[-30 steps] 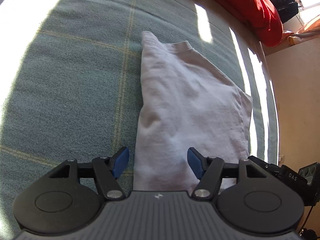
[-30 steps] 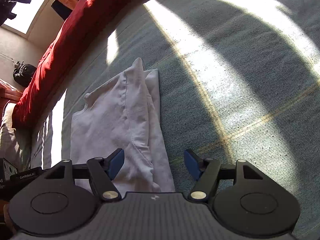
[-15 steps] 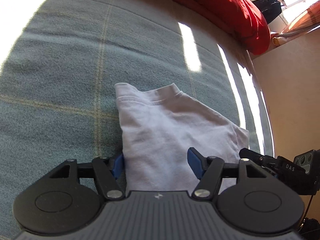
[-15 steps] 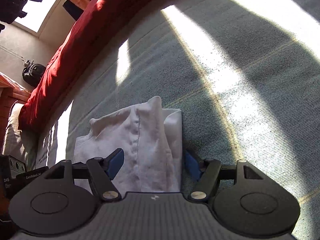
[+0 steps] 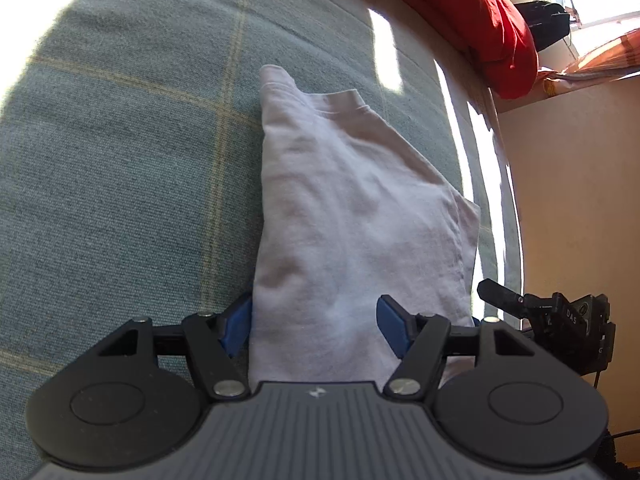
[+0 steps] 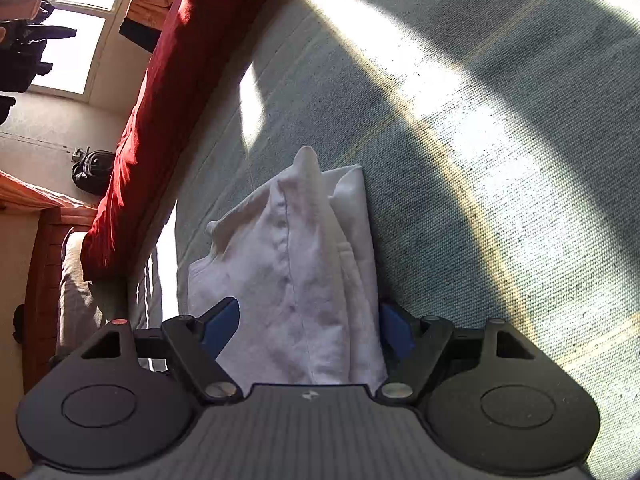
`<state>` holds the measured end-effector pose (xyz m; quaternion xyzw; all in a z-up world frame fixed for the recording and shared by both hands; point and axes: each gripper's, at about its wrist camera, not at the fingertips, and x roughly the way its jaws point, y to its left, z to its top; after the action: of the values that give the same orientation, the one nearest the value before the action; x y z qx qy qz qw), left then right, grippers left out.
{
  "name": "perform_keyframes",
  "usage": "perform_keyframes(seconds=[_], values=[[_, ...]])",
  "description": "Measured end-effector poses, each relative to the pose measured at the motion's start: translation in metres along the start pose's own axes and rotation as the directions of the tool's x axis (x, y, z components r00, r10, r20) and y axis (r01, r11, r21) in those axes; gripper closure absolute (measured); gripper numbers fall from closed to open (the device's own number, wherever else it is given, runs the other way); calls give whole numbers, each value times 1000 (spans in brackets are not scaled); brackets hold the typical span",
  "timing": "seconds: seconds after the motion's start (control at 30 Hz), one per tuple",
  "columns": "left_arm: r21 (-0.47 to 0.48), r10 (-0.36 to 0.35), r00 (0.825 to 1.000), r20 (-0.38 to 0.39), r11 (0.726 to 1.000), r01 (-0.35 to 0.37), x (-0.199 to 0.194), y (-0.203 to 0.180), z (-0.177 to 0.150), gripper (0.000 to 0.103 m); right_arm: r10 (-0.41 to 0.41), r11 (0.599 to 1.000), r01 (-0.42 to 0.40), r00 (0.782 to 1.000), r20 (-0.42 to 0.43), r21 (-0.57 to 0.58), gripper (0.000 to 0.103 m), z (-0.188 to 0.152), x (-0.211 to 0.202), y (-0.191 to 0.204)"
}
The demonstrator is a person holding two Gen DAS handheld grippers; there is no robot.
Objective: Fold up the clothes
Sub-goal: 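Close the right gripper on the folded shirt's end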
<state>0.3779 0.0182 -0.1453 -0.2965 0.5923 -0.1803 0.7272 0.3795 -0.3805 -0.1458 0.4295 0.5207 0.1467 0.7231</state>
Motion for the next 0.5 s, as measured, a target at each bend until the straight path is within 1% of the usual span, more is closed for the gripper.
perform_keyframes(seconds=[0.03,0.1,0.17,0.23,0.37,0.43,0.5], values=[[-24,-11,1000,-2,1000,11,0,4,-5,36,12,1000,-12,1000,-24,13,23,-8,-1,-3],[-41,-23,1000,19,999,24,-1,7,-11,36,31,999,-30,998,-52,13,23,-20,-1,-6],[-42,-28,999,17,999,29,2,8,-4,34,32,999,-32,998,-59,-4,23,-24,0,-5],[-30,-37,999,18,999,38,7,6,7,34,29,999,-31,997,-66,-31,23,-17,5,0],[-6,-50,998,28,999,50,17,3,29,34,26,994,-31,998,-48,-103,23,7,18,15],[-1,-52,998,38,999,52,19,1,34,34,27,992,-33,998,-50,-124,23,19,25,19],[-2,-56,998,35,998,56,20,1,34,34,37,992,-44,998,-55,-120,20,21,28,19]])
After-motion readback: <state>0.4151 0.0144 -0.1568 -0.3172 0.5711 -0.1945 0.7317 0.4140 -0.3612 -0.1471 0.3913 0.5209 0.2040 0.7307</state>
